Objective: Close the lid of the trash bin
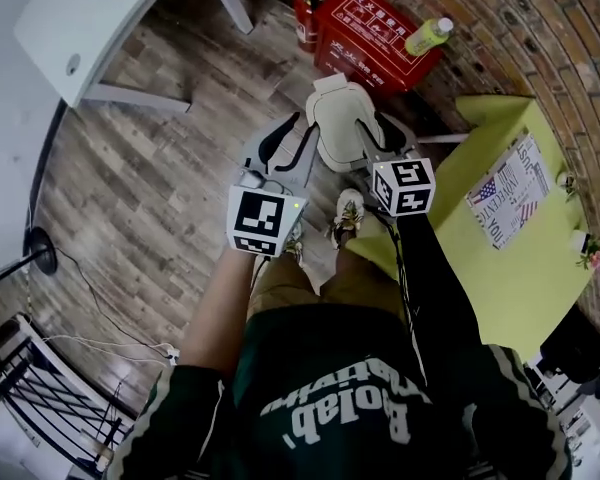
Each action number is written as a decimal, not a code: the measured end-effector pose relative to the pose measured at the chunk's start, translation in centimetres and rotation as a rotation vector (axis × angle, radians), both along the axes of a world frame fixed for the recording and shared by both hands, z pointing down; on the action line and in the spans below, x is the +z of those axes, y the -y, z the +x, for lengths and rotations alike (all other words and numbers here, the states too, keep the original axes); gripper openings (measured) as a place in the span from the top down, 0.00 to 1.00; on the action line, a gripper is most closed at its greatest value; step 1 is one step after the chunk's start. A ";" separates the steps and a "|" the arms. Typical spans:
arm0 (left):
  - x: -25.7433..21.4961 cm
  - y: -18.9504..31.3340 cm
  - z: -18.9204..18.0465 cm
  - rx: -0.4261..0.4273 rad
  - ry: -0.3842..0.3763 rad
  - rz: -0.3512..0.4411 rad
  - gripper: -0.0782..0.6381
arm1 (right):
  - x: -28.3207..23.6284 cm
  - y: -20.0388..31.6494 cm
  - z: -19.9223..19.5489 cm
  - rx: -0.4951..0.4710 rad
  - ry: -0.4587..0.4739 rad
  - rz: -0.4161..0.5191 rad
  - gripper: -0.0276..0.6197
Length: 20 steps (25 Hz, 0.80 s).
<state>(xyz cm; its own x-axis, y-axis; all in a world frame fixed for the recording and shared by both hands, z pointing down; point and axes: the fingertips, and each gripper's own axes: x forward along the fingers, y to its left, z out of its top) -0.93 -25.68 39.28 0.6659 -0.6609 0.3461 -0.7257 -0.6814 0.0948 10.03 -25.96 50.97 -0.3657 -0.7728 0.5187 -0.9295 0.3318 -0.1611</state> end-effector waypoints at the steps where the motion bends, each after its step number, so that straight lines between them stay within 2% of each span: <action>1: -0.4 -0.1 -0.2 0.004 0.005 0.005 0.75 | -1.1 -0.1 -0.1 0.014 0.002 0.016 0.69; 5: -2.5 -0.2 -0.9 0.018 0.016 0.049 0.80 | -4.7 -0.8 -0.5 0.054 -0.016 0.065 0.69; 9: -4.3 -1.3 -1.9 0.039 0.002 0.050 0.80 | -8.2 -2.4 -1.3 0.088 -0.011 0.108 0.69; 20: -10.9 -3.6 -3.3 0.162 -0.040 0.142 0.82 | -17.9 -5.0 -4.3 0.144 -0.045 0.266 0.70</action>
<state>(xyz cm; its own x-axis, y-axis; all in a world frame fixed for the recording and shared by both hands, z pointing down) -4.26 -22.05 28.37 0.7788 -0.5842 0.2284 -0.6030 -0.7975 0.0166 5.78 -20.92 33.05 -0.2236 -0.9258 0.3048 -0.9743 0.2208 -0.0440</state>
